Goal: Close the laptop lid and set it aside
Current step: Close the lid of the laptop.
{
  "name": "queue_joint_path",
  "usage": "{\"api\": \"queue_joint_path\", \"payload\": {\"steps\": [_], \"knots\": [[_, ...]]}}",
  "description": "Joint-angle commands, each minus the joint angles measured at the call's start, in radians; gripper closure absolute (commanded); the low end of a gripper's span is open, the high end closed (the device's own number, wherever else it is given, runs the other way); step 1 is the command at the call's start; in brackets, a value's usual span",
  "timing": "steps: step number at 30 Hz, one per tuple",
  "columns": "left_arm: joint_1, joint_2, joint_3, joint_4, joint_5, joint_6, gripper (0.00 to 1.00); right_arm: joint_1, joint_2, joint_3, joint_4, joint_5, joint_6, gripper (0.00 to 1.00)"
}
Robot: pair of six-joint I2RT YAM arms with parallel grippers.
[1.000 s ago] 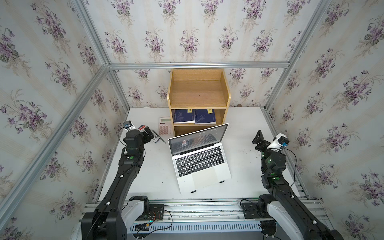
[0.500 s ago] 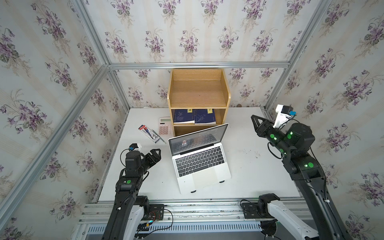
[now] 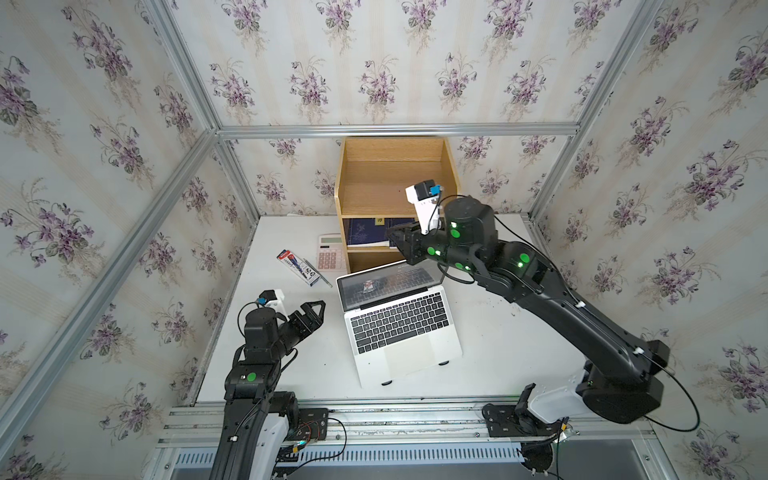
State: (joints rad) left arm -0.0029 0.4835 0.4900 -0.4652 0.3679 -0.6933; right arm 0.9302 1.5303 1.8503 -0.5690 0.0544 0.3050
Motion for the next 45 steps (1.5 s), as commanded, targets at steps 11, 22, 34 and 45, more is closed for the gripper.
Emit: {"api": "queue_joint_path", "payload": {"steps": [11, 22, 34, 45], "knots": [[0.001, -0.075, 0.011, -0.09, -0.059, -0.003, 0.06, 0.048, 0.148, 0.082, -0.266, 0.207, -0.077, 0.77], [0.001, -0.076, 0.05, -0.122, -0.047, -0.01, 0.06, 0.109, 0.037, -0.124, -0.264, 0.206, -0.015, 0.87], [0.001, -0.017, 0.043, -0.027, 0.097, -0.068, 0.06, 0.15, -0.232, -0.686, 0.016, 0.069, 0.164, 0.89], [-0.019, -0.074, -0.016, -0.106, 0.301, 0.046, 0.06, 0.156, -0.301, -1.11, 0.42, 0.03, 0.287, 0.91]]}}
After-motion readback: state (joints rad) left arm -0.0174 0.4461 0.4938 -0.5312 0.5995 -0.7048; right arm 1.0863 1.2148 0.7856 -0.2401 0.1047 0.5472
